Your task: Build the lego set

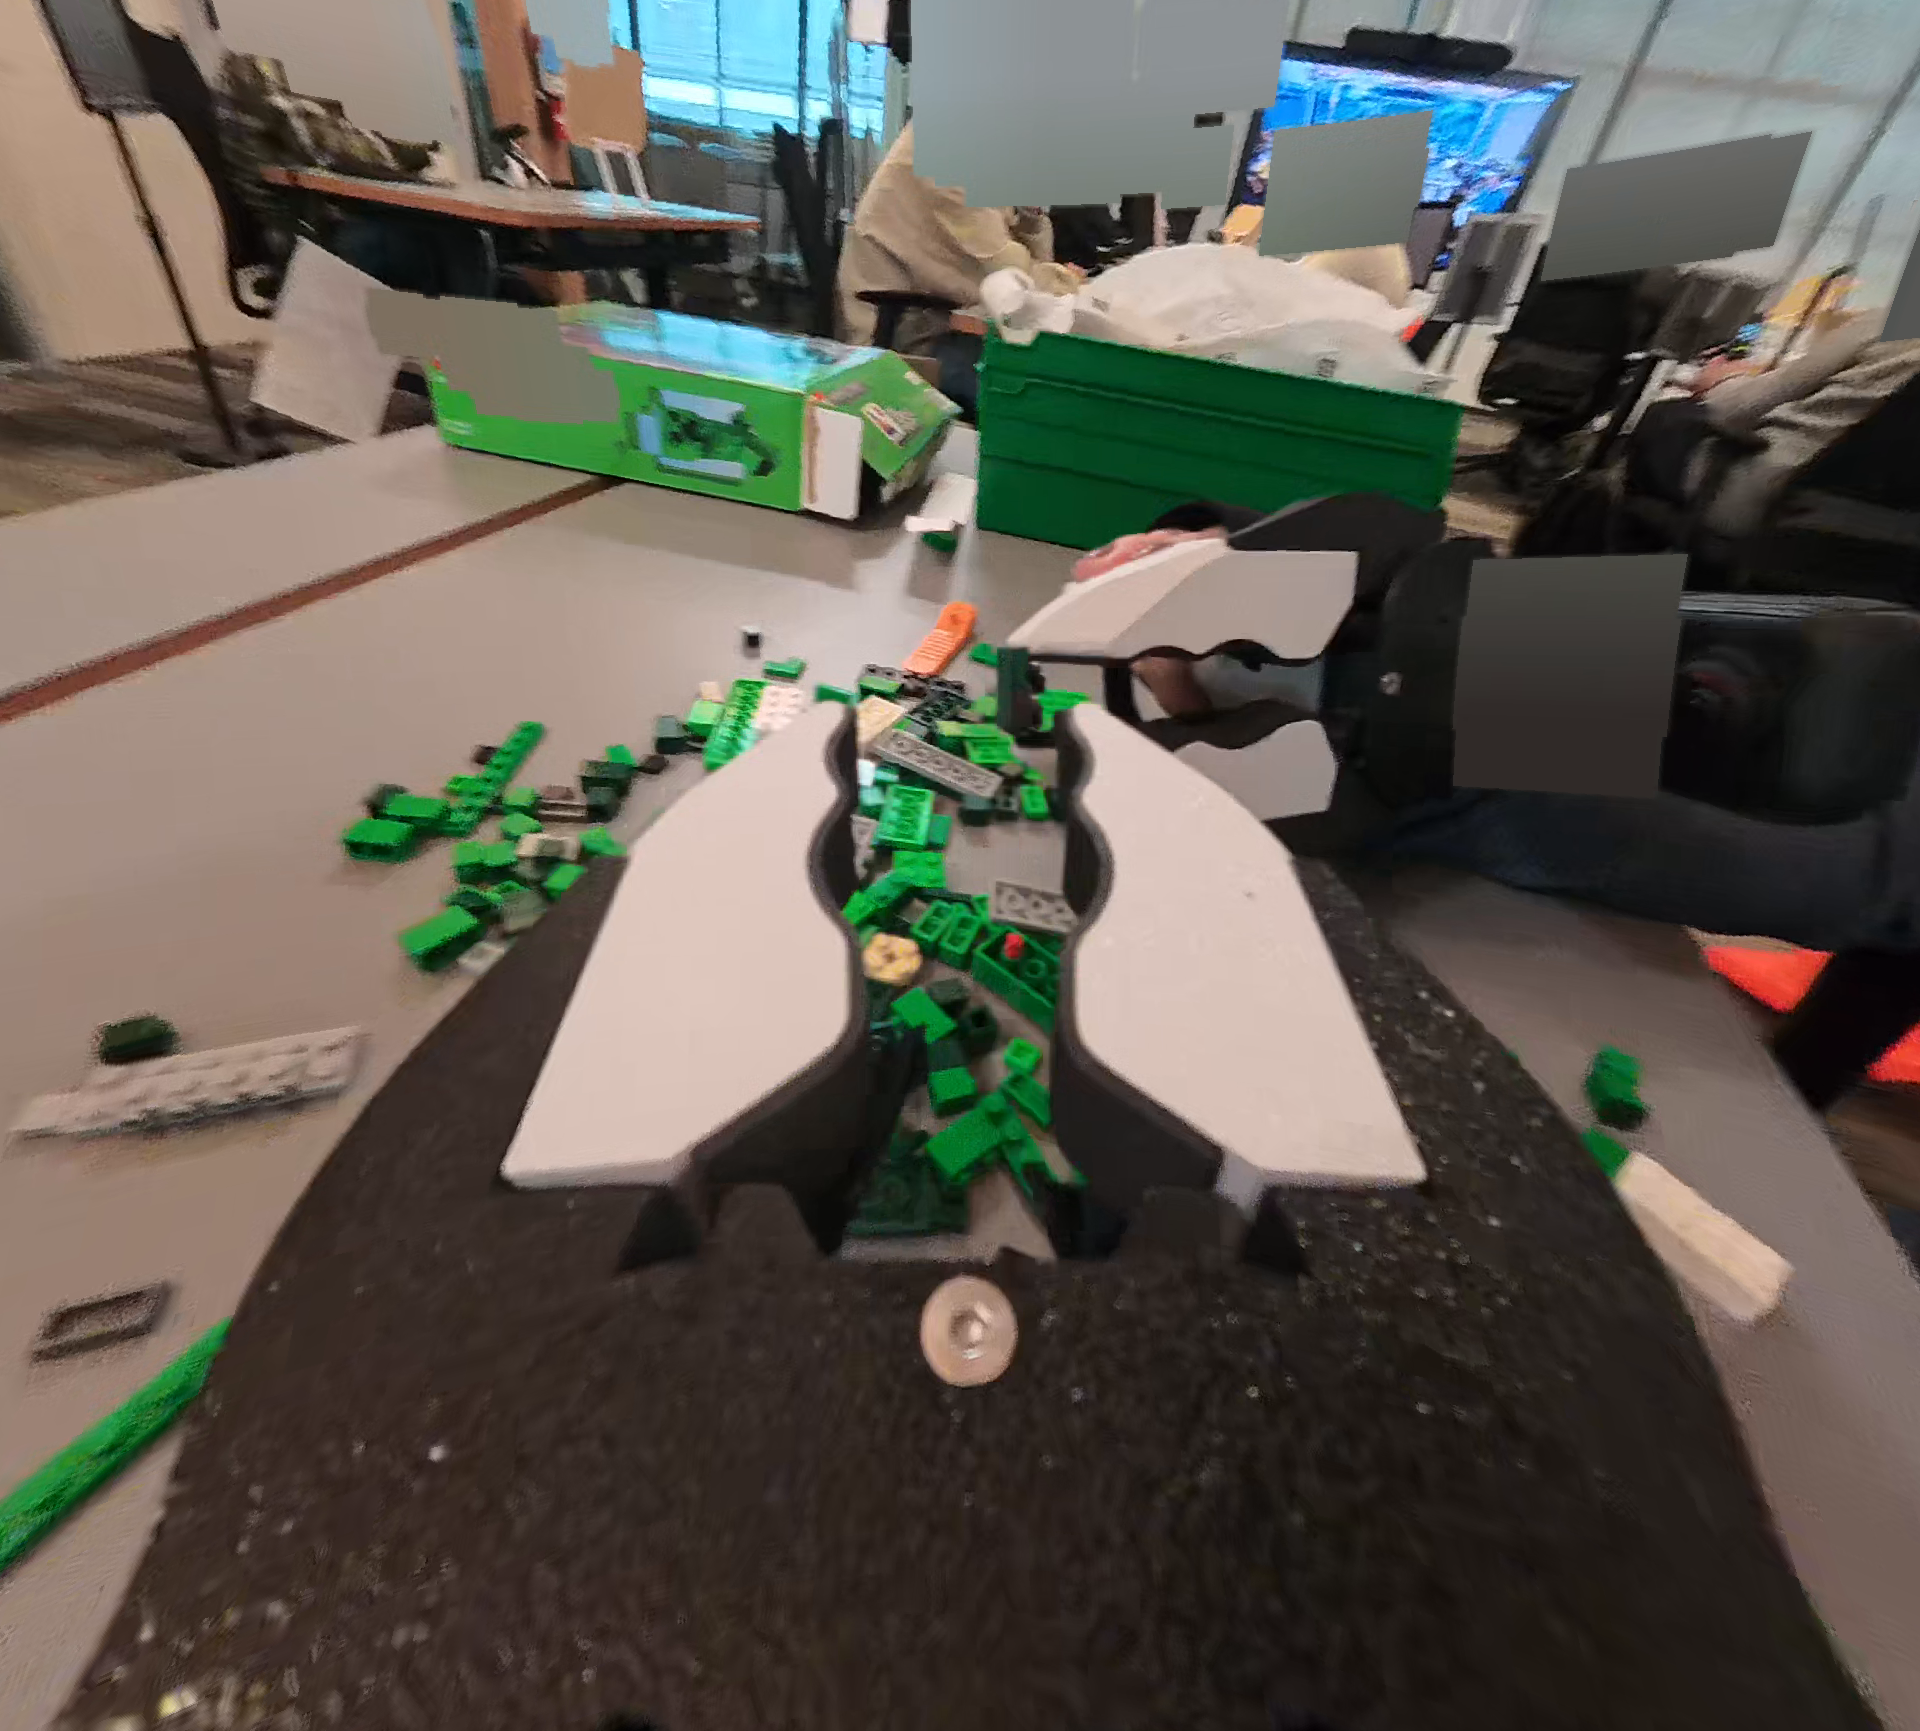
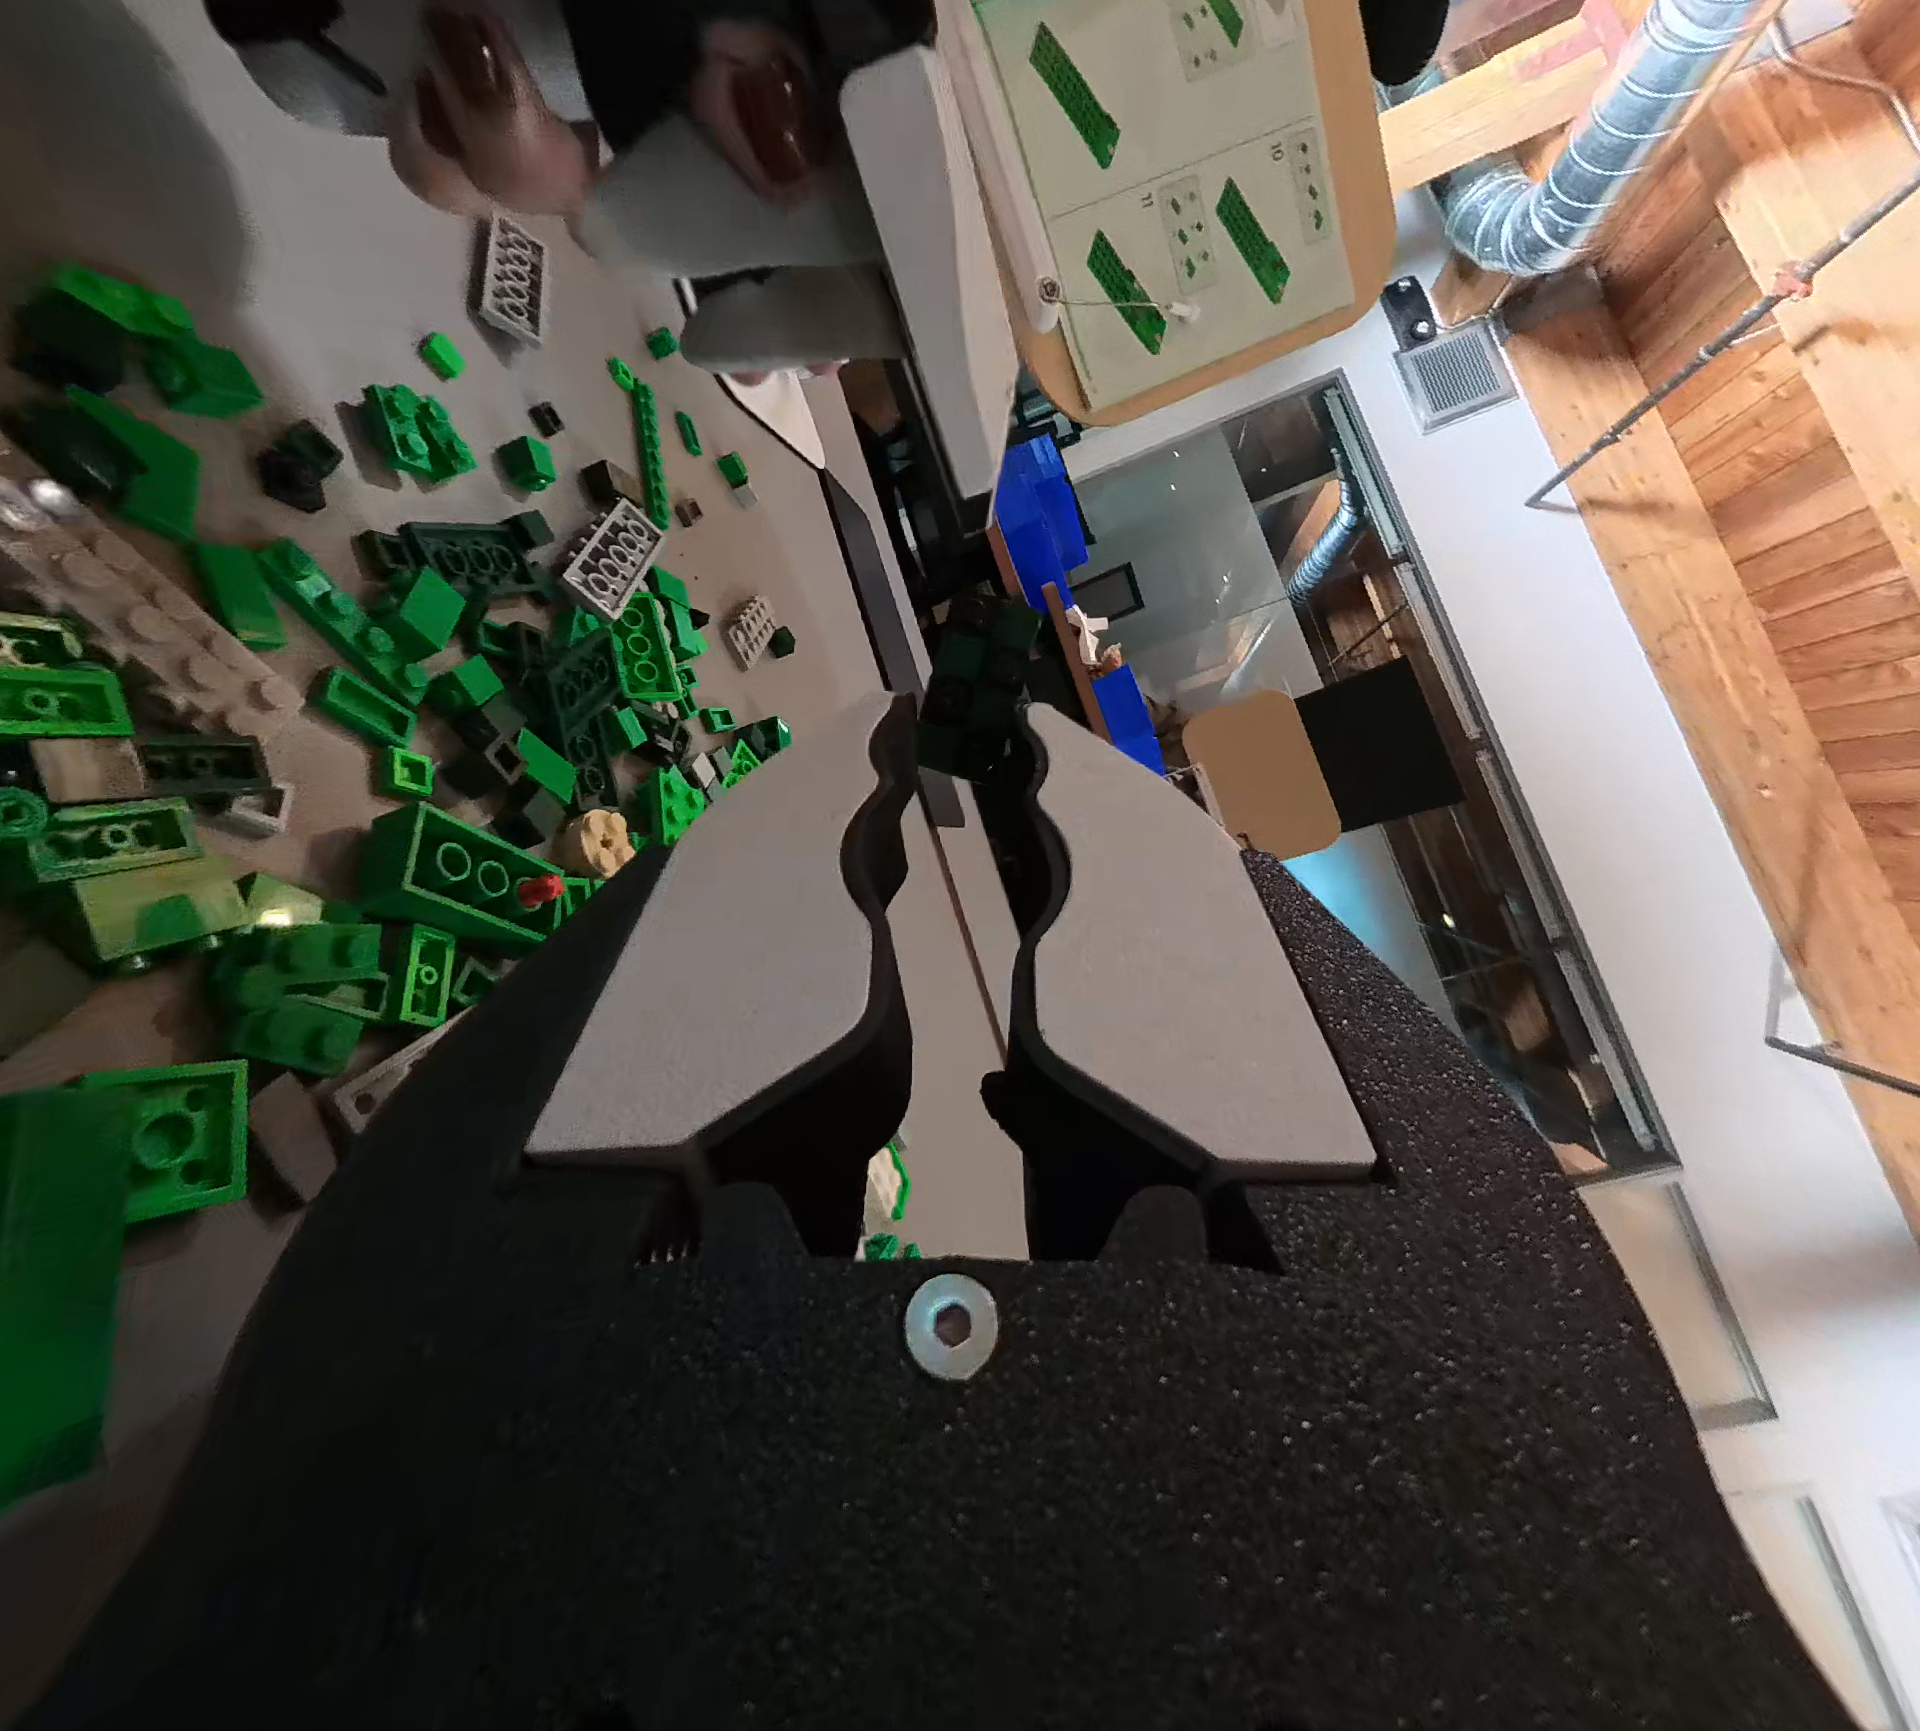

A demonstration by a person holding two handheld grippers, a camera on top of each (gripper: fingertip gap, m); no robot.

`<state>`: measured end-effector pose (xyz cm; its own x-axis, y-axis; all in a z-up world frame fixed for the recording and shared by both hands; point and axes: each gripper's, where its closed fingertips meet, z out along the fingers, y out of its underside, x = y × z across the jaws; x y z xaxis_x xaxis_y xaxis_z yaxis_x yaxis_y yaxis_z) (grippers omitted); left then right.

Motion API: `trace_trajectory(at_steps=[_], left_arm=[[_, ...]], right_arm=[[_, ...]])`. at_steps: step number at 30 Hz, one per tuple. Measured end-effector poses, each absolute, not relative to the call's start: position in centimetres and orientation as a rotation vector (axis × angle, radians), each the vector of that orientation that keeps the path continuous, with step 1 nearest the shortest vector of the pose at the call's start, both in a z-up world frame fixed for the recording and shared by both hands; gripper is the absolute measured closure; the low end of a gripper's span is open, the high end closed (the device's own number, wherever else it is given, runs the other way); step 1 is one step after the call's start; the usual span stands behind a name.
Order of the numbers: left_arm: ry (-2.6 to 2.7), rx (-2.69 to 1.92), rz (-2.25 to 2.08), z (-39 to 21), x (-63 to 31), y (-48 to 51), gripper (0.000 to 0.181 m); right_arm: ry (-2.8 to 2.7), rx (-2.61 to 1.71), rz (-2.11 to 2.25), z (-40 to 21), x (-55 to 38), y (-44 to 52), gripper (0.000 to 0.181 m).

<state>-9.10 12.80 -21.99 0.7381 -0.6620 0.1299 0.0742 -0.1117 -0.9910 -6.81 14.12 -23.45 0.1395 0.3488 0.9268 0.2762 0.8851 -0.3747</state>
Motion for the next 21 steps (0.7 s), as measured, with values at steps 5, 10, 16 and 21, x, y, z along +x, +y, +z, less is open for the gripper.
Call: trace_trajectory(at_steps=[5,10,16,21], left_arm=[[0.573,-1.619,-0.762,-23.9,-7.6,12.2,0.135],[0.703,-1.628,-0.799,-24.5,-6.8,12.4,0.159],[0.743,-1.781,-0.937,-26.3,-6.5,12.9,0.171],[0.729,-1.808,-0.836,-27.1,-7.3,13.9,0.173]], right_arm=[[-1.534,-0.470,0.068,-24.5,-7.2,12.6,0.164],[-1.612,-0.430,0.017,-25.5,-7.8,12.0,0.164],[-1.665,-0.538,0.043,-26.5,-8.0,13.0,0.165],[-1.683,-0.763,0.116,-26.8,-8.9,13.8,0.162]])
